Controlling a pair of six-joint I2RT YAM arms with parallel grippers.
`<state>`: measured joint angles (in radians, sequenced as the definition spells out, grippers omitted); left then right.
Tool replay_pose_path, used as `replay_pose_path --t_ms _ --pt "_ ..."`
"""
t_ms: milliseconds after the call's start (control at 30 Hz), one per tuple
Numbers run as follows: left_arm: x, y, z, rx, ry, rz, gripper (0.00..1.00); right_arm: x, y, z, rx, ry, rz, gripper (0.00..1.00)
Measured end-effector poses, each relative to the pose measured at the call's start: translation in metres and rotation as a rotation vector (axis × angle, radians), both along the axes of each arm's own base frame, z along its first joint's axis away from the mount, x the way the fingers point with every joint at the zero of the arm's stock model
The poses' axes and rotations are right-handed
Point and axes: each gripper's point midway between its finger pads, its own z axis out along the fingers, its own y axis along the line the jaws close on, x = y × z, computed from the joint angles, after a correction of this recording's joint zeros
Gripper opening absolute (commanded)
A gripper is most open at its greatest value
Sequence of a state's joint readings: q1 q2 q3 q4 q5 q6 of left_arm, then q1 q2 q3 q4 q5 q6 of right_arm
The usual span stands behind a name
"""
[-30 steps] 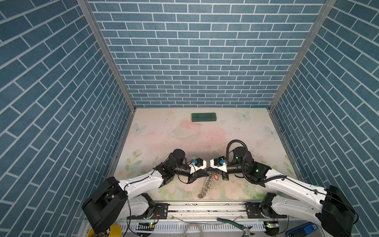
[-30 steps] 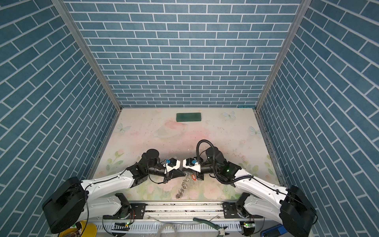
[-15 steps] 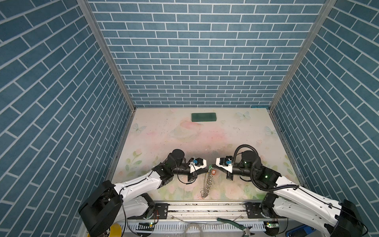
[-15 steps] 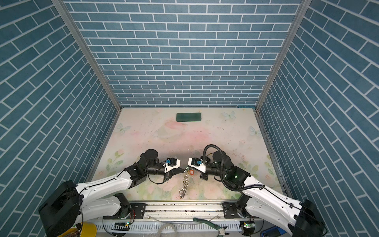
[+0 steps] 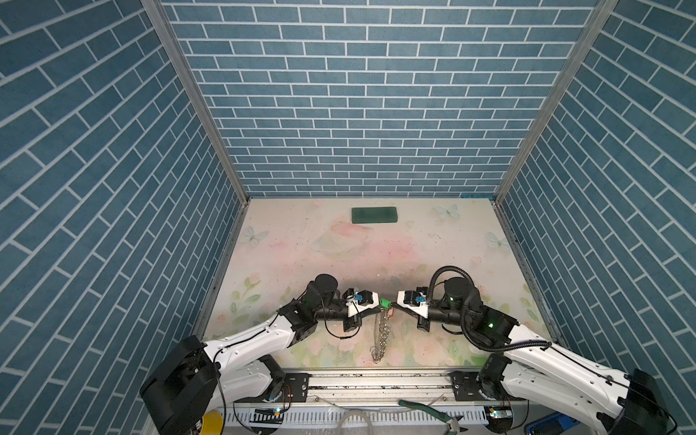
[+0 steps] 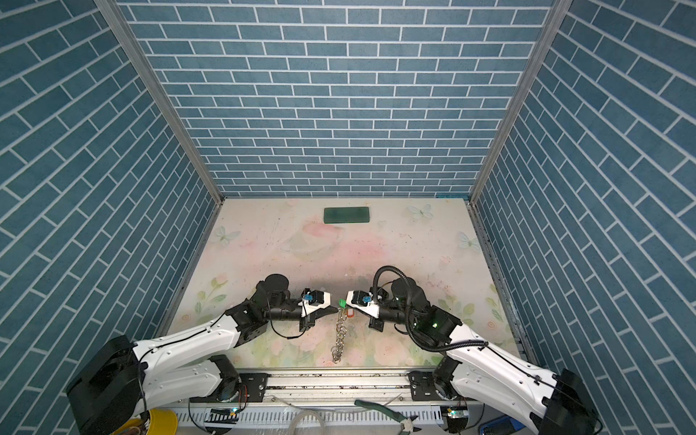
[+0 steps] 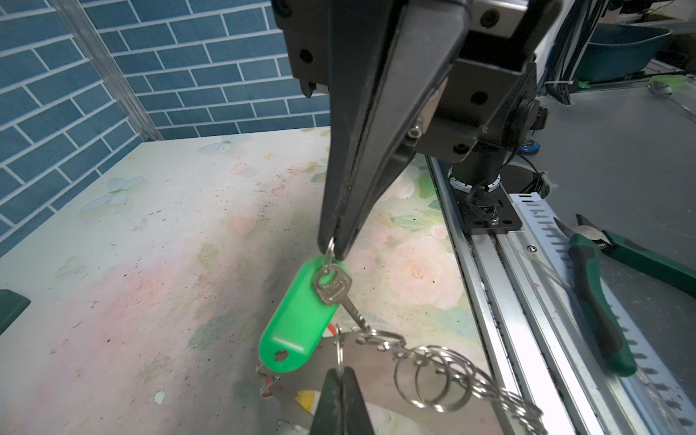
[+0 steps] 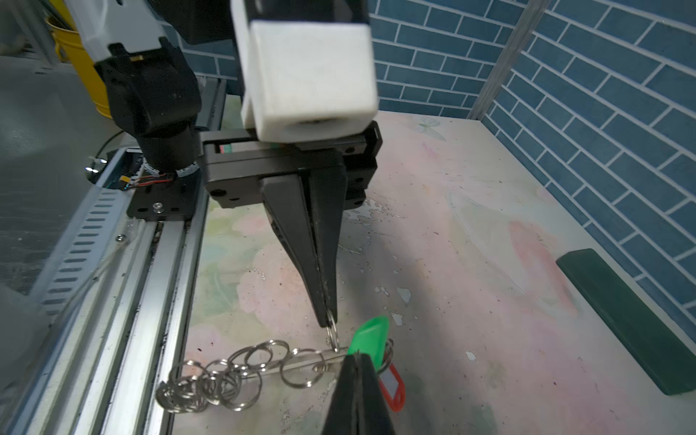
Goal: Put the keys on the keyring
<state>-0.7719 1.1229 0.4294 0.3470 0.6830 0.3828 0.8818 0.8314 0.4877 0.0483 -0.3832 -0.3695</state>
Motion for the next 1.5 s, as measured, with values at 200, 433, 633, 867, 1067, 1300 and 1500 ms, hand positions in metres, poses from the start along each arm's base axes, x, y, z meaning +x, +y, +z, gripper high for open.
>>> replay_pose_path --t_ms 200,433,633,867,1067,1300,1500 --pt "0.01 0.004 -0.001 0.017 -0.027 0.065 0.0 0.007 -0.005 0.003 0.006 -0.04 -0.049 0.0" --pt "0.008 0.004 0.001 0.011 -0.028 0.053 0.0 -0.009 0.002 -0.022 -0.056 0.042 0.06 0.0" --pt "-0.003 0.0 0.001 -0.006 0.001 -0.017 0.0 -0.024 0.006 -0.02 -0.032 0.071 0.141 0.0" --pt "-0.011 -0.003 0.001 -0.015 0.023 -0.064 0.0 -0.029 0.009 -0.021 -0.027 0.089 0.178 0.0" --pt "-0.014 -0.004 0.001 -0.019 0.033 -0.086 0.0 -0.027 0.01 -0.022 -0.028 0.085 0.173 0.0" --pt "-0.015 -0.005 0.001 -0.021 0.036 -0.094 0.0 -0.023 0.011 -0.019 -0.023 0.052 0.167 0.0" --pt "-0.015 -0.005 0.001 -0.02 0.04 -0.099 0.0 -0.022 0.012 -0.018 -0.022 0.043 0.167 0.0"
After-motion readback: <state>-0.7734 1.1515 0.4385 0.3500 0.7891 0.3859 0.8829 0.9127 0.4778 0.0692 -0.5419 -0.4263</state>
